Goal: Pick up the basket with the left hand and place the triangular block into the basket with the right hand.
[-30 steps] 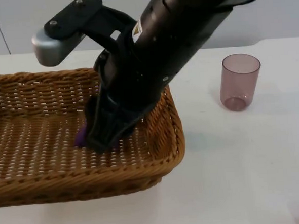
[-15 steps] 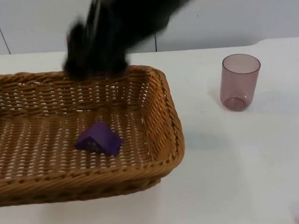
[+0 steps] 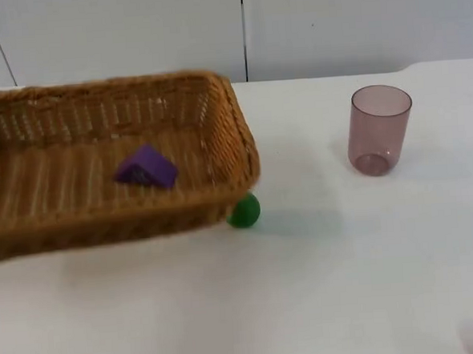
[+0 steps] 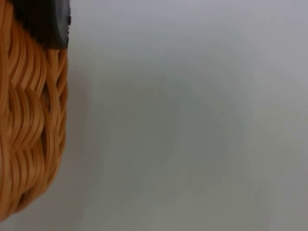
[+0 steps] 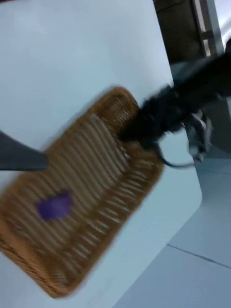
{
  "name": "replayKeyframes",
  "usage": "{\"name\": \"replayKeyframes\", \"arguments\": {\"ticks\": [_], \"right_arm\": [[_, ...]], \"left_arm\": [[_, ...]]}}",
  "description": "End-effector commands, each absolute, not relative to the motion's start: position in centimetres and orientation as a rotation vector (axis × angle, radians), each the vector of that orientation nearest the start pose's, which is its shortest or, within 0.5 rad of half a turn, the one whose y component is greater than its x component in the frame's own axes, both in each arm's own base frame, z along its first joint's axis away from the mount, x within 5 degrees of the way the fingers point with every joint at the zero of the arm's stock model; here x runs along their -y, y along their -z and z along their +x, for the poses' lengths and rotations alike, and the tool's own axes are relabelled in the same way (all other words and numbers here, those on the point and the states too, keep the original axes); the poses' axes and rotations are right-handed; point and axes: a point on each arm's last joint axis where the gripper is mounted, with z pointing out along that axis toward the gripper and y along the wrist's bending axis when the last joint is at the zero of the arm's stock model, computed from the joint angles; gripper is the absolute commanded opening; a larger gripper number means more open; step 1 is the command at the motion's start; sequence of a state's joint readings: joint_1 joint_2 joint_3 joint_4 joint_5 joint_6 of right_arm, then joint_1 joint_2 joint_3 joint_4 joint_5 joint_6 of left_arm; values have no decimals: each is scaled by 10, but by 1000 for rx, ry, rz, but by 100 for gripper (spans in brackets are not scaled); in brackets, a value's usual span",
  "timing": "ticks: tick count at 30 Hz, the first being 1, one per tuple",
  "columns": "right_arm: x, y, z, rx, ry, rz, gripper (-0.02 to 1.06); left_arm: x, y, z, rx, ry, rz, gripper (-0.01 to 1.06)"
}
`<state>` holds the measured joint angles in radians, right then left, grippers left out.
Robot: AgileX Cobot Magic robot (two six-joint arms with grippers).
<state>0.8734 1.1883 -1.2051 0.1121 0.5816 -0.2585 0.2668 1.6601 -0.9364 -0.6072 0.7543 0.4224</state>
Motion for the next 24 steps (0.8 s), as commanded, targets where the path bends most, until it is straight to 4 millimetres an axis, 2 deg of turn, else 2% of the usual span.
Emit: {"name": "replayKeyframes", "arguments": {"ticks": [1, 6, 7, 11, 12, 17, 18, 21, 24], "right_arm": [[-187, -402, 151, -1796, -507, -1039, 76], [-163, -393, 132, -1810, -533, -1002, 76], [-163, -393, 132, -1810, -533, -1002, 76], [-153, -393, 123, -1800, -546, -988, 76], [-153, -393, 123, -1800, -546, -988, 76], [-152, -393, 122, -1811, -561, -967, 76], [-152, -393, 122, -1811, -561, -967, 76], [-152, -393, 122, -1811, -561, -967, 76], [-152, -393, 122, -1811, -561, -967, 76]], "left_arm": [[-50, -193, 326, -2689, 566, -413, 0], [-62, -179, 377, -2665, 592, -422, 0], [-62, -179, 377, -2665, 592, -422, 0], [-70, -155, 406, -2685, 611, -439, 0], [-70, -155, 406, -2685, 611, -439, 0], [-74, -115, 423, -2725, 649, -491, 0], [-74, -115, 423, -2725, 649, -491, 0], [-75, -98, 423, -2750, 631, -497, 0], [-75, -94, 423, -2757, 629, -489, 1]]}}
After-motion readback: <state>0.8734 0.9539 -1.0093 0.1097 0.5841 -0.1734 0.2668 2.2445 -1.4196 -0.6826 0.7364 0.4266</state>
